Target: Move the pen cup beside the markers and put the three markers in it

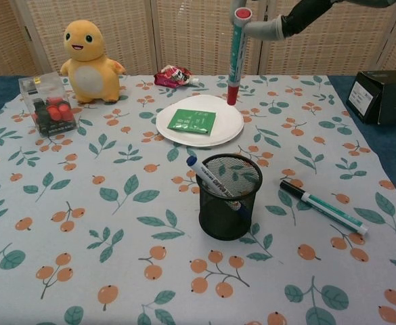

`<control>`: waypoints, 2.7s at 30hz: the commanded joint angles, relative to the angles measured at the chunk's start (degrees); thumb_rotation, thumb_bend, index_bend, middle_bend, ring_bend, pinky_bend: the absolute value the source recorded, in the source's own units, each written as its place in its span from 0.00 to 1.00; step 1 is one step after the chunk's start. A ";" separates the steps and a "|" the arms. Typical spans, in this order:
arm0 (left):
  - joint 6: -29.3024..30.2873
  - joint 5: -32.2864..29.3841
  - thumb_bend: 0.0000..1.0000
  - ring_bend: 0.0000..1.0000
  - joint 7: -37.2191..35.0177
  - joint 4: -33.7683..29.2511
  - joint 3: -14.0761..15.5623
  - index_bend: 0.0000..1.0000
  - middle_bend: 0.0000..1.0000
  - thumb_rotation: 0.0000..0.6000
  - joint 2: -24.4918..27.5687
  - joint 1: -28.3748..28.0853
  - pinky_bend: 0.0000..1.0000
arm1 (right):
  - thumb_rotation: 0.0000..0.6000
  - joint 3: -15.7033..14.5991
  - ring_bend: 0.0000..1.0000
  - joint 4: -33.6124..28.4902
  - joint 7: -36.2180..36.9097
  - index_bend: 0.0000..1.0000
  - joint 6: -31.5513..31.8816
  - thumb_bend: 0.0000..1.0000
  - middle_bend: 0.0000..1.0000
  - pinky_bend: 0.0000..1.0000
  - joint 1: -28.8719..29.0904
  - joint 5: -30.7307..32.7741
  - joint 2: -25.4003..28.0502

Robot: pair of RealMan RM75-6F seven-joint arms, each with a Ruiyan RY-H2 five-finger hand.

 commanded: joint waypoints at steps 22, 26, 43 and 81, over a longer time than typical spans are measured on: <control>0.93 0.51 0.02 0.00 1.22 -1.25 0.11 0.00 0.00 1.00 0.12 0.13 0.24 | 1.00 -1.79 0.00 -7.01 -1.29 0.74 -8.37 0.43 0.12 0.00 -4.73 6.09 -0.63; 1.21 0.42 0.02 0.00 0.80 -1.33 -0.03 0.00 0.00 1.00 0.36 0.25 0.24 | 1.00 -1.01 0.00 -3.95 0.14 0.74 -9.25 0.44 0.12 0.00 -4.67 5.81 -2.72; 1.23 0.50 0.02 0.00 -0.59 -1.03 -0.06 0.00 0.00 1.00 0.76 0.27 0.24 | 1.00 -3.64 0.00 2.21 -2.92 0.00 -8.75 0.20 0.00 0.00 -7.68 0.80 -4.69; 2.42 2.49 0.02 0.00 -6.12 -1.45 0.54 0.00 0.00 1.00 2.31 -0.01 0.24 | 1.00 -10.09 0.00 11.45 -26.64 0.00 12.46 0.28 0.00 0.00 -27.61 5.74 -19.06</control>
